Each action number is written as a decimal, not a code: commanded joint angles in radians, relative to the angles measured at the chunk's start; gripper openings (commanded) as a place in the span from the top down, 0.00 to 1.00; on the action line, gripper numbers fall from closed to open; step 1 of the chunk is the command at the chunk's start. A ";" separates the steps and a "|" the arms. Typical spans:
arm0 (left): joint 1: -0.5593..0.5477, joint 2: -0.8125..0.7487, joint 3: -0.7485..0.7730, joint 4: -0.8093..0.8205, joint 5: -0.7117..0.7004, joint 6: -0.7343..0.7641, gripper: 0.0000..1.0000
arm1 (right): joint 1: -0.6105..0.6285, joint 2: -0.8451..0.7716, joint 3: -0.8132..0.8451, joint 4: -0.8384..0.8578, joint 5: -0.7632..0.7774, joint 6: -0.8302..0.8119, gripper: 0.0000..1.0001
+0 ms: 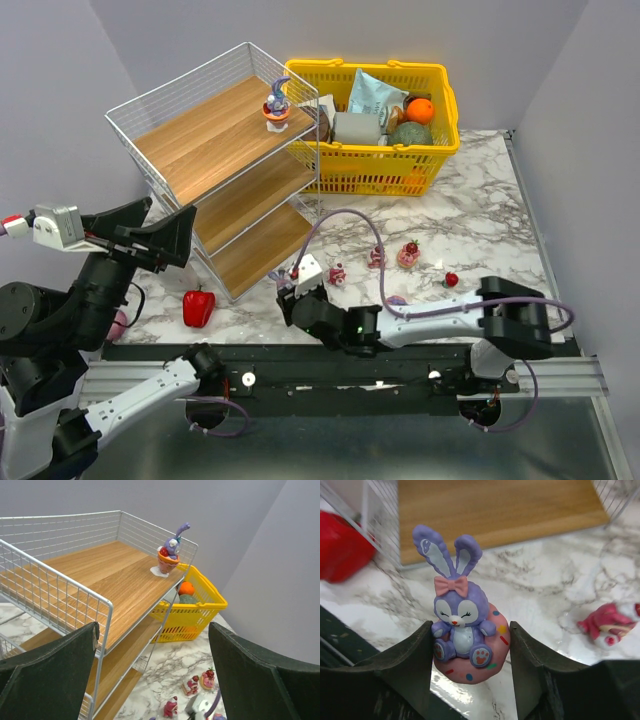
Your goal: Place and organize the plastic toys onto the shelf
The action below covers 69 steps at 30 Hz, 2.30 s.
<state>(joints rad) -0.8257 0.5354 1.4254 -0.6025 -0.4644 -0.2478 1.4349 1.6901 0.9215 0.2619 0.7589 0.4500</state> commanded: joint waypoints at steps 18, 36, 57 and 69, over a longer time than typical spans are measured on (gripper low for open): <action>0.000 -0.135 -0.131 -0.072 -0.097 0.002 0.01 | -0.102 -0.288 0.879 -0.764 -0.289 -0.329 0.94; 0.002 -0.219 -0.189 -0.121 -0.146 0.064 0.01 | -0.274 0.123 1.416 -0.820 -0.486 -0.367 0.93; 0.000 -0.247 -0.195 -0.137 -0.192 0.081 0.01 | -0.346 0.230 1.436 -0.719 -0.552 -0.264 0.81; 0.000 -0.249 -0.207 -0.126 -0.200 0.087 0.01 | -0.398 0.324 1.544 -0.793 -0.641 -0.182 0.66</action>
<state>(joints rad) -0.8257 0.3016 1.2282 -0.7353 -0.6388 -0.1776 1.0504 1.9884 2.4245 -0.4995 0.1692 0.2314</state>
